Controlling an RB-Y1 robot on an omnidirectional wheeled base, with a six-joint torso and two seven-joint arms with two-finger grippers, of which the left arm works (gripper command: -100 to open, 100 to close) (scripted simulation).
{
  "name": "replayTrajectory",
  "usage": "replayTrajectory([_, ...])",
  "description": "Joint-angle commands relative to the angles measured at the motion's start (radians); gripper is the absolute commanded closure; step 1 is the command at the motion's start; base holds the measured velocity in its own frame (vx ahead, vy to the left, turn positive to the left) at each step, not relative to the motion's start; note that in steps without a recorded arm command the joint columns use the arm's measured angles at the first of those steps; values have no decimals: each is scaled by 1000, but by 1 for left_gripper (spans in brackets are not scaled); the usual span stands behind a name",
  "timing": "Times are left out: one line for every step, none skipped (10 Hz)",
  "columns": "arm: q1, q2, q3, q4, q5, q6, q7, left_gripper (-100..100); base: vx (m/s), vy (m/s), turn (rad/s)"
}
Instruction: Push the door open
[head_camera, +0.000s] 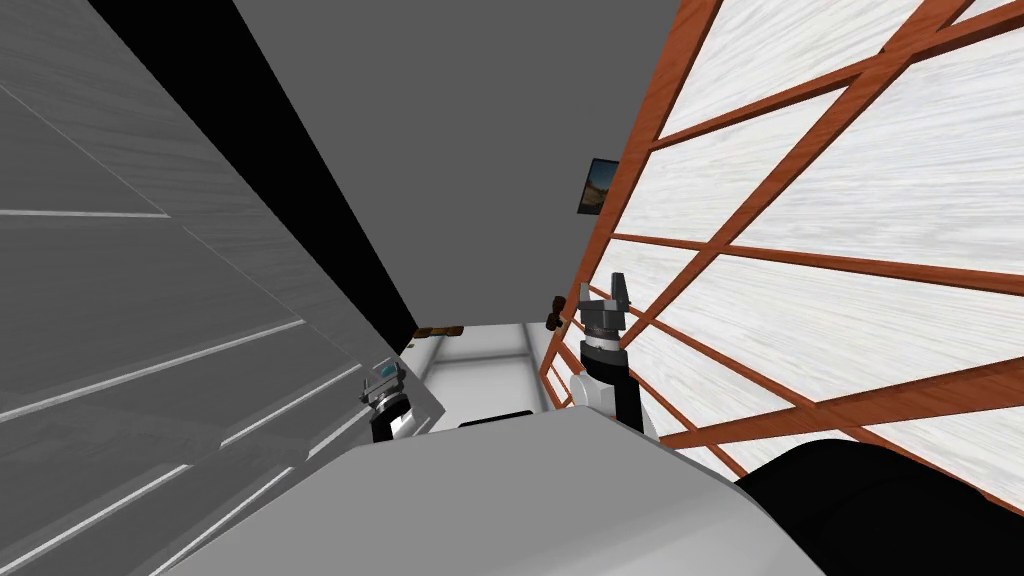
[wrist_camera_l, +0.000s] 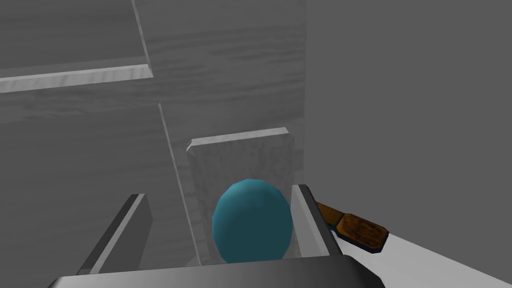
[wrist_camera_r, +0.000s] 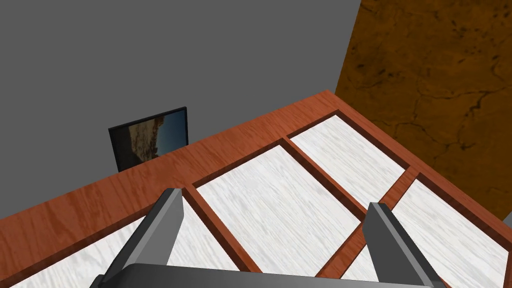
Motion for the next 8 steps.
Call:
replayTrajectory([5,4,30,-11,32,-14,-24,100,133,53,-96])
replayTrajectory([11,-4,45,-23,53,-13,-37,100,153,62,-94])
replayTrajectory([13,-8,52,-28,63,-13,-44,100,152,51,-56])
replayTrajectory([19,-17,66,-38,83,-12,-57,100,139,43,-51])
replayTrajectory([19,-17,66,-38,83,-12,-57,100,113,42,4])
replayTrajectory([21,-21,72,-43,92,-12,-62,100,86,35,0])
replayTrajectory([24,-26,78,-47,101,-11,-68,100,68,35,-69])
replayTrajectory([30,-39,94,-59,124,-11,-83,100,109,46,-90])
